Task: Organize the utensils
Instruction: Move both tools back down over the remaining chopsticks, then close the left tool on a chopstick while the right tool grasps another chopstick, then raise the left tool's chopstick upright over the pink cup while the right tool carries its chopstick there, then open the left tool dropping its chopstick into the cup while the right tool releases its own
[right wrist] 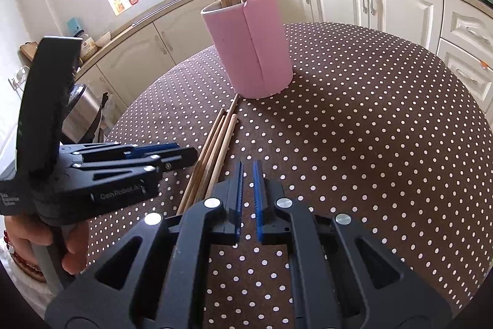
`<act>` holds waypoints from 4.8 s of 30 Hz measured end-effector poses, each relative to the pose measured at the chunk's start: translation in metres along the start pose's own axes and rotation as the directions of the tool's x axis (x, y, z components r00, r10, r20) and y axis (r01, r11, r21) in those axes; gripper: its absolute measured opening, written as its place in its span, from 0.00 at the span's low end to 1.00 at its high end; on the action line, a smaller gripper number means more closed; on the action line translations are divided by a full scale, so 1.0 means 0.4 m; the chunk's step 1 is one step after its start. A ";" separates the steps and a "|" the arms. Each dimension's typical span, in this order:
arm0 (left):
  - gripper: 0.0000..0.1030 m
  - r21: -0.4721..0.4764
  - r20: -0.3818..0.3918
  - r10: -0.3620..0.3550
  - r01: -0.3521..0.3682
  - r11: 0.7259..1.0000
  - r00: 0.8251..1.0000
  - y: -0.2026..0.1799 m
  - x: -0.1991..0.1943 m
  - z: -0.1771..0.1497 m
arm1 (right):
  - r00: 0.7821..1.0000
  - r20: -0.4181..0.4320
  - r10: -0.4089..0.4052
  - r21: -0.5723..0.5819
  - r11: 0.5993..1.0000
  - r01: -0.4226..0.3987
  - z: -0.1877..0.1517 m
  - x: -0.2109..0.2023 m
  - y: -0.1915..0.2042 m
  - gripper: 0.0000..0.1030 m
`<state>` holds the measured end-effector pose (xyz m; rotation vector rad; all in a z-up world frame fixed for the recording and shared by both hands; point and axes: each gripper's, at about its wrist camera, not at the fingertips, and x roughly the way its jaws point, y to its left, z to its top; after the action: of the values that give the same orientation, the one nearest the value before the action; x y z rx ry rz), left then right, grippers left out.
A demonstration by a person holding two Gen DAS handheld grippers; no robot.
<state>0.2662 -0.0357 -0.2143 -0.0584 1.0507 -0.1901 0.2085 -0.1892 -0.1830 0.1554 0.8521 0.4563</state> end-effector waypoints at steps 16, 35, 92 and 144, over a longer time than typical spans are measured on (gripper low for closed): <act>0.25 0.082 -0.005 0.071 -0.071 0.994 0.997 -0.087 0.013 -0.010 | 1.000 -0.001 0.003 0.007 1.000 -0.003 0.004 -0.001 -0.004 0.07; 0.09 0.118 -0.019 0.031 -0.028 0.993 0.999 -0.054 0.038 -0.010 | 0.999 -0.043 -0.017 -0.017 1.000 0.017 0.029 0.027 0.015 0.07; 0.06 0.113 0.322 -0.034 -0.002 0.994 0.946 -0.061 -0.293 0.203 | 0.976 0.214 0.032 -0.162 0.987 0.003 0.245 -0.195 0.171 0.05; 0.06 0.008 0.630 -0.055 0.063 0.998 0.774 -0.043 -0.324 0.388 | 0.825 0.565 -0.017 -0.159 0.979 0.130 0.422 -0.192 0.157 0.05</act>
<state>0.3361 -0.0356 -0.0236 -0.1571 0.3703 -0.2010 0.2720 -0.1595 -0.0001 0.0708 0.2257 0.3860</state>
